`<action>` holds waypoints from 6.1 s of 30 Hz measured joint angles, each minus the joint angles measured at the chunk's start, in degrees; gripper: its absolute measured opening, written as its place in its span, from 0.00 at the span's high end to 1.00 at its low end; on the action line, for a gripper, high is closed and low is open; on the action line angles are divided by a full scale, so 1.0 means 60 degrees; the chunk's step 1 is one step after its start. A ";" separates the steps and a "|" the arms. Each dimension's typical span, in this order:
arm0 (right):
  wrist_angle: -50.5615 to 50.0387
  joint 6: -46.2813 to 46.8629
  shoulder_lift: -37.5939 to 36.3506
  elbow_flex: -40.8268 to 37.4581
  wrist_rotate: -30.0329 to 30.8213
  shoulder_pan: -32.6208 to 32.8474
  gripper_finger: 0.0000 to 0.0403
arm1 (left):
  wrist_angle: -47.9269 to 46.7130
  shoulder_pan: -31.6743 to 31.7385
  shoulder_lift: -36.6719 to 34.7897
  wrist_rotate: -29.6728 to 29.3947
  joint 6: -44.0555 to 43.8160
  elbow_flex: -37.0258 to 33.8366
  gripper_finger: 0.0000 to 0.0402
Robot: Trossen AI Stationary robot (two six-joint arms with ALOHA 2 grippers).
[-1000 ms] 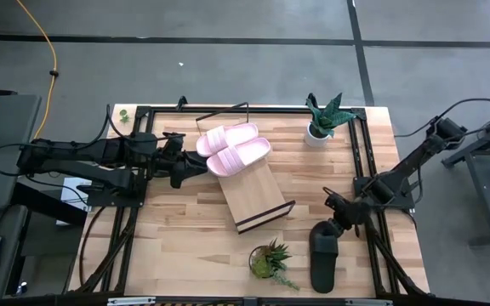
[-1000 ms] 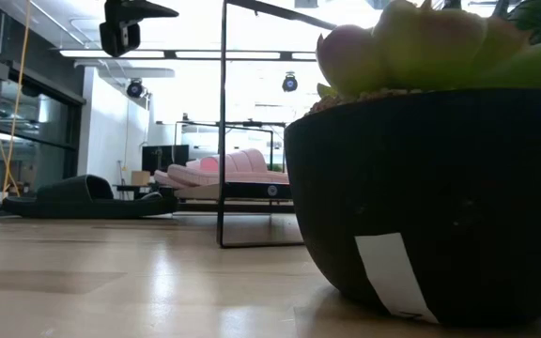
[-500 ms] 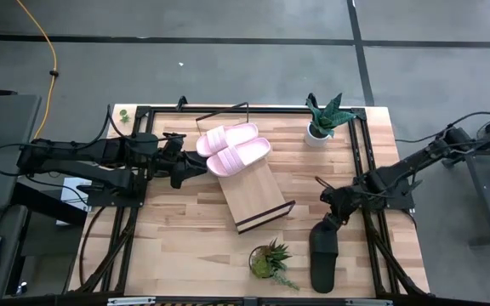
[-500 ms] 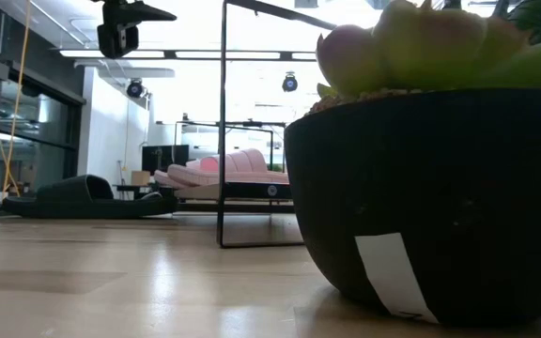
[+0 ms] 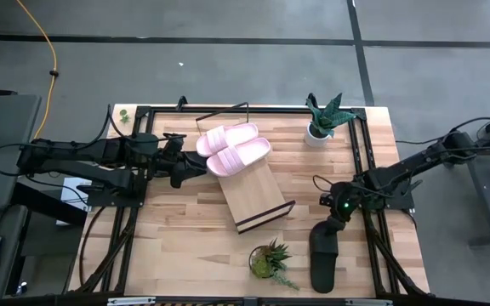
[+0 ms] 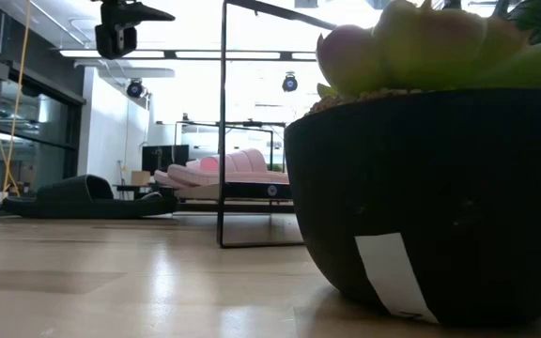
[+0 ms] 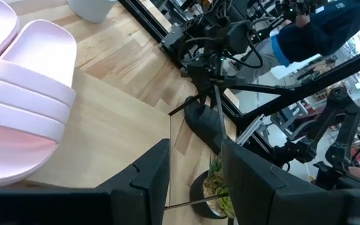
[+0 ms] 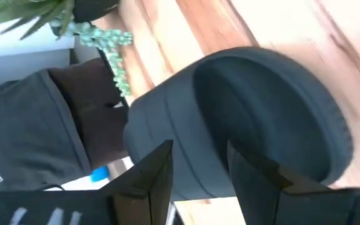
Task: Pick and place slides into the shelf
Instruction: Put the right black slides on the shelf
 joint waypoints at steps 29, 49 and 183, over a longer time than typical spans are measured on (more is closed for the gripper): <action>0.1791 -0.1909 0.2104 0.0007 -0.1253 -0.0362 0.65 | -0.0273 0.0000 0.0000 -0.0002 -0.0608 -0.0002 0.67; 0.2742 -0.2346 0.2827 0.0007 -0.2136 -0.0362 0.98 | -0.0415 0.0000 0.0000 -0.0002 -0.0597 0.0000 0.67; 0.3206 0.0961 0.5555 0.4585 0.3961 -0.4555 1.00 | -0.1202 -0.0002 0.0000 0.0686 0.0401 0.0000 0.67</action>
